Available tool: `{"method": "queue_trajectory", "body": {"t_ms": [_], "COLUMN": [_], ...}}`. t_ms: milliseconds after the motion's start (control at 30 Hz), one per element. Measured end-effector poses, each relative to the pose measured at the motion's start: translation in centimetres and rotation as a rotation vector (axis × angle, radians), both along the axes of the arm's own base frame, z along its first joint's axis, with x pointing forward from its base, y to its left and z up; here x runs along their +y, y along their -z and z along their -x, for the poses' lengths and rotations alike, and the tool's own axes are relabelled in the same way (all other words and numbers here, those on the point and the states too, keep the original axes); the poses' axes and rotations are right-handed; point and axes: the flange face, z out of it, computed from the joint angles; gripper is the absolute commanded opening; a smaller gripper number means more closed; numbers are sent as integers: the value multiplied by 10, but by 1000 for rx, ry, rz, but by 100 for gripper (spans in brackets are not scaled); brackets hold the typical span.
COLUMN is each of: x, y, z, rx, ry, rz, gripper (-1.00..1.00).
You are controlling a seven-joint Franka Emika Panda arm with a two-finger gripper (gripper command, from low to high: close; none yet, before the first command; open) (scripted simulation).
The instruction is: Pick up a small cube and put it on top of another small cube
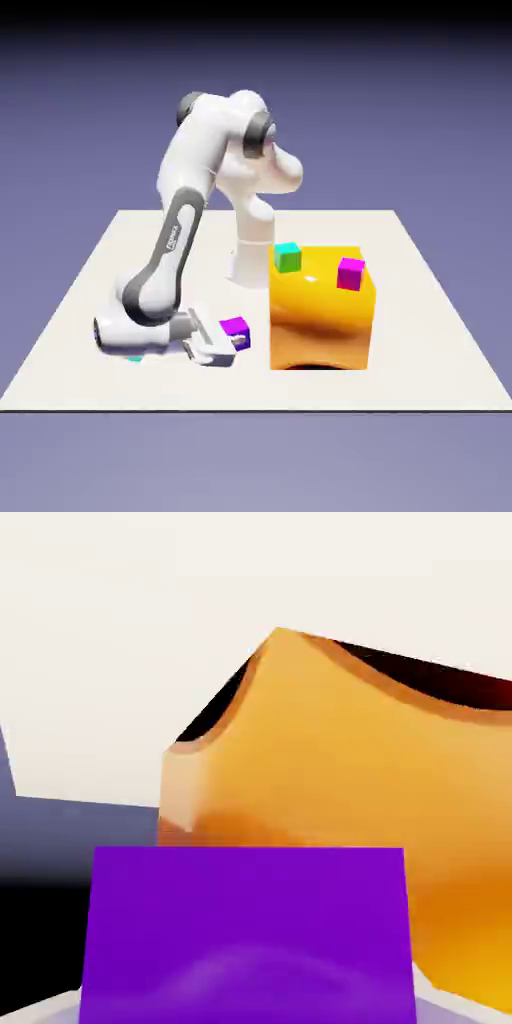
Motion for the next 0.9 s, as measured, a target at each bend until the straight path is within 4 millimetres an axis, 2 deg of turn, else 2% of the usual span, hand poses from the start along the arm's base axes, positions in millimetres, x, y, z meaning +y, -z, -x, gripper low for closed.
{"method": "queue_trajectory", "body": {"t_ms": [233,467,533,600,667,700,767,800,867,900], "x": [39,77,79,100,113,118,123,115,85,83], "y": [-84,-153,-159,-144,-128,-125,-125,-132,-148,-155], "z": [31,79,85,97,112,115,116,108,95,88], "rx": [-4,-4,-4,-5,-4,-4,-4,-5,-4,-4], "ry": [-115,-246,-256,-266,-257,-262,-275,-276,-240,-258], "rz": [-1,49,58,56,57,57,58,57,57,57], "gripper": [-100,-100,-100,-100,-100,100,100,100,100,100]}}
